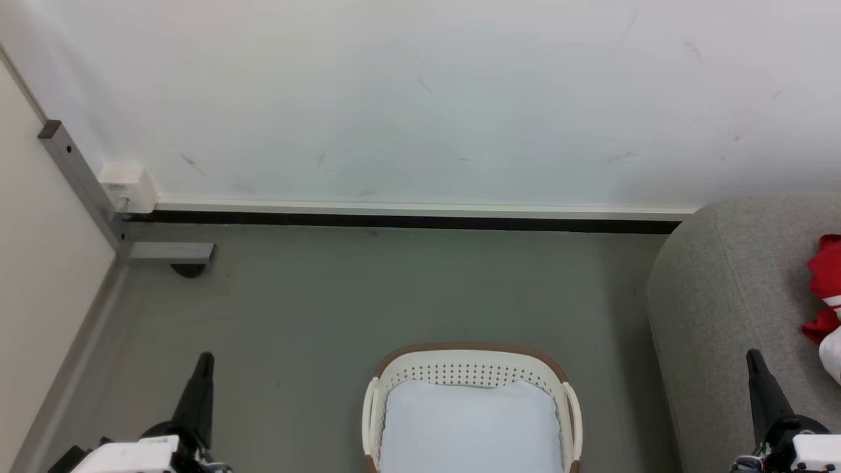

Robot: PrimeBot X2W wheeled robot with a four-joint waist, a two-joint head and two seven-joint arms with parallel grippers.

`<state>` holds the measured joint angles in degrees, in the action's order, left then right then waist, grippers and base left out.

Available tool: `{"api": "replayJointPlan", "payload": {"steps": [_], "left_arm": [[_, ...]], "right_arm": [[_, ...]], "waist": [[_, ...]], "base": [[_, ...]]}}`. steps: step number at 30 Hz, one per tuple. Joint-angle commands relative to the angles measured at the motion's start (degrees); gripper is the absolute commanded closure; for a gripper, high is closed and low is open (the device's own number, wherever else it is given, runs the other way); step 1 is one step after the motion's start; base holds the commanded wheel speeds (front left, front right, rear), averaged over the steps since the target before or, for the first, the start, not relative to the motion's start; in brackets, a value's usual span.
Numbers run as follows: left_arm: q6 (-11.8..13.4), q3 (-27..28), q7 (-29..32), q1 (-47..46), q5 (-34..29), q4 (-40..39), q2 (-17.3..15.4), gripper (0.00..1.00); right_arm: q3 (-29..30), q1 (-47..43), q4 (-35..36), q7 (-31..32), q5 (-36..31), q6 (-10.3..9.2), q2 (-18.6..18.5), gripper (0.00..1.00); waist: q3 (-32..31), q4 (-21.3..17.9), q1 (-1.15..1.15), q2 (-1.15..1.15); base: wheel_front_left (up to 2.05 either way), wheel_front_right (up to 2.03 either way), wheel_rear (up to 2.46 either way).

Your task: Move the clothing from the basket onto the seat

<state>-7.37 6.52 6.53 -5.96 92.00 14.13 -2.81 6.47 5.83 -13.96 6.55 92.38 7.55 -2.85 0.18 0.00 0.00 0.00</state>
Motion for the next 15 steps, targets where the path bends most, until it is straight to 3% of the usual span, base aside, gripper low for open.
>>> {"api": "replayJointPlan", "payload": {"steps": [1, 15], "left_arm": [[-0.2, 0.1, 0.2, -0.5, 0.7, -0.2, -0.1, 1.00], [-0.2, 0.1, 0.2, -0.5, 0.8, -0.2, -0.1, 1.00]], "right_arm": [[0.2, 0.7, -0.1, 0.2, 0.1, -0.12, 0.0, 1.00], [0.2, 0.7, -0.1, 0.2, 0.1, -0.12, 0.0, 1.00]], "waist": [[0.0, 0.0, 0.00, 0.00], [0.0, 0.0, 0.00, 0.00]], "base": [[0.00, 0.00, 0.00], [0.00, 0.00, 0.00]]}}
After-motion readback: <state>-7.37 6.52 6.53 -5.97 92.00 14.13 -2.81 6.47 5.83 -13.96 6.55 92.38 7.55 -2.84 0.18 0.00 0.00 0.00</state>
